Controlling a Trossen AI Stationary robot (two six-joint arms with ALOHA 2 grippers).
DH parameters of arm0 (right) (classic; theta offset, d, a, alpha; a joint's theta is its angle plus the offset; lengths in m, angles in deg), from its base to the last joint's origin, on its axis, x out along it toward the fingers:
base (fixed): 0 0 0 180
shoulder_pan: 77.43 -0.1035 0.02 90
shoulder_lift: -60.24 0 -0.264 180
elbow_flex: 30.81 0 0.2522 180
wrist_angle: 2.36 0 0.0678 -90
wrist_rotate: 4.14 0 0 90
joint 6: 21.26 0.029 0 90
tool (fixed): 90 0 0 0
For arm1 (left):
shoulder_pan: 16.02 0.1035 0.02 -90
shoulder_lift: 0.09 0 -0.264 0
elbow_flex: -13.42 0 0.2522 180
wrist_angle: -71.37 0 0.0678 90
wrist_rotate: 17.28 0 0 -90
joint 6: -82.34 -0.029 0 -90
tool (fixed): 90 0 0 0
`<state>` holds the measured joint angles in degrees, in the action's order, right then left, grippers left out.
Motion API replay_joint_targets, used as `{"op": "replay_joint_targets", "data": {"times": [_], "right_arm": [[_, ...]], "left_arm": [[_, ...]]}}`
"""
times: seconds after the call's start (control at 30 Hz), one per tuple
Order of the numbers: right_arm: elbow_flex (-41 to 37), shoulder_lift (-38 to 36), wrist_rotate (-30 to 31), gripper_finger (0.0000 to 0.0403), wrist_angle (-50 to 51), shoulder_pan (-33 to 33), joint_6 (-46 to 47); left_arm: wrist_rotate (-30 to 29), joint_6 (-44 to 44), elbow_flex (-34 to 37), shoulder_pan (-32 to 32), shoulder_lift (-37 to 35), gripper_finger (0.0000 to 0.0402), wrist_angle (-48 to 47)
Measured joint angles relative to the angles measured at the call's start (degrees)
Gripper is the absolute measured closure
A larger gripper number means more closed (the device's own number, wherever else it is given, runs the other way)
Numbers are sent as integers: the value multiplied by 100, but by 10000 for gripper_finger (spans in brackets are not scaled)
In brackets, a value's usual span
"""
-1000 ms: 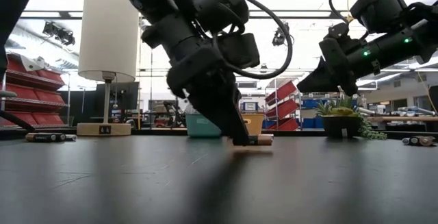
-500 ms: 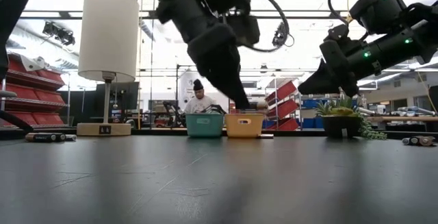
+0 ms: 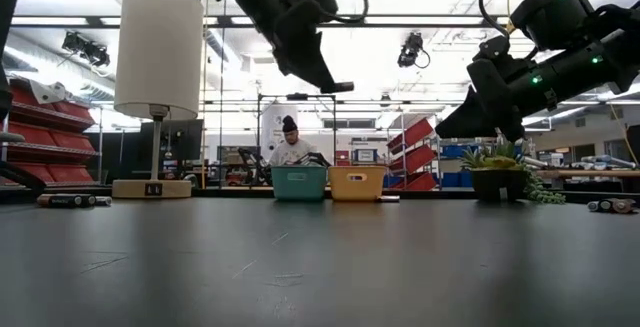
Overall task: Sort batteries
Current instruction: Put the gold black battery into the blue bin
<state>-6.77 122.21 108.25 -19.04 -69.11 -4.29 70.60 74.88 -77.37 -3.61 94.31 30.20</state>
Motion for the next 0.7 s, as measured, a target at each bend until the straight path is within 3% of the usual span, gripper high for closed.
{"op": "replay_joint_targets", "data": {"times": [0.7], "right_arm": [[0, 0, 0, 315, 16, 0, -19]], "left_arm": [[4, -413, 55, 1427, 2, 330, 51]]}}
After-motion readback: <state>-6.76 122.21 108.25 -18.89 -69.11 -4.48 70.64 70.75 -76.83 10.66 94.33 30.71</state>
